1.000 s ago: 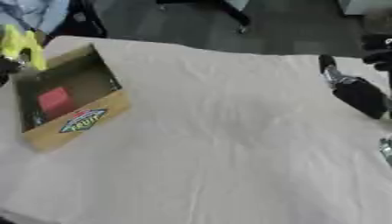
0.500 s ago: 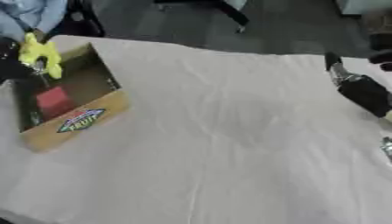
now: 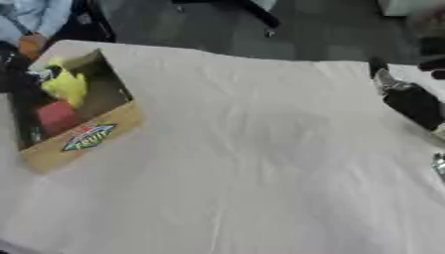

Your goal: Pick up the objects with one hand, pass them to the other hand, and then place them into the box on the other side of the table.

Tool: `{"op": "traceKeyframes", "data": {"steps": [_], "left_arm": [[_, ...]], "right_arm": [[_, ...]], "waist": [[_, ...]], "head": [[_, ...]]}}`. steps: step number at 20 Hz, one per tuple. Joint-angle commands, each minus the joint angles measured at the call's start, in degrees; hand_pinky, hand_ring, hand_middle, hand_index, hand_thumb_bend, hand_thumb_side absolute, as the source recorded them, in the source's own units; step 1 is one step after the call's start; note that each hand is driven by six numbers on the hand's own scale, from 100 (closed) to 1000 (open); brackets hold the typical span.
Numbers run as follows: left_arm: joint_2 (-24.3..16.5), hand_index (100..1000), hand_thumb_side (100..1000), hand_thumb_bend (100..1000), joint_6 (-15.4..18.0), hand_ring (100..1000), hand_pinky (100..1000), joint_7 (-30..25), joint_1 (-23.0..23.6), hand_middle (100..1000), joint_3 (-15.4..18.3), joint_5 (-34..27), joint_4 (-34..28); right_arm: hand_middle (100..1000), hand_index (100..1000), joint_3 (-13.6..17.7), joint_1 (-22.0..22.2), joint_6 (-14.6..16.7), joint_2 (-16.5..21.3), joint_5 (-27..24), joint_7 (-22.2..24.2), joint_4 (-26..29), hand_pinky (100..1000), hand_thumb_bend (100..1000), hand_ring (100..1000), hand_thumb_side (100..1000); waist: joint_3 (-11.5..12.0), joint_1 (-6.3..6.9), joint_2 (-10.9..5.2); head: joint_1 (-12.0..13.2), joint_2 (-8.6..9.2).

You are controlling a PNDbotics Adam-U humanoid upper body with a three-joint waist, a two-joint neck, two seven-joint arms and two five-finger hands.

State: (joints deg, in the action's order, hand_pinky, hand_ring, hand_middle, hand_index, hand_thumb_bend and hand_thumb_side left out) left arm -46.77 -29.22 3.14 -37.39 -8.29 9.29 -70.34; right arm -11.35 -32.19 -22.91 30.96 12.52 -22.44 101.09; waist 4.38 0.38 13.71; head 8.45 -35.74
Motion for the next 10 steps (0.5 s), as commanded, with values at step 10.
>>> {"op": "traceKeyframes", "data": {"steps": [10], "left_arm": [[-2.0,791,609,486,-0.2,682,557,3.1,-0.5,617,2.4,-1.2,-4.0]], "right_arm": [[692,777,1.3,-0.4,-0.2,1.6,-0.1,-0.7,1.4,744,468,693,450]], "waist": [[0.2,0.11,-1.24]], "head": [[-2.8,-0.82]]}}
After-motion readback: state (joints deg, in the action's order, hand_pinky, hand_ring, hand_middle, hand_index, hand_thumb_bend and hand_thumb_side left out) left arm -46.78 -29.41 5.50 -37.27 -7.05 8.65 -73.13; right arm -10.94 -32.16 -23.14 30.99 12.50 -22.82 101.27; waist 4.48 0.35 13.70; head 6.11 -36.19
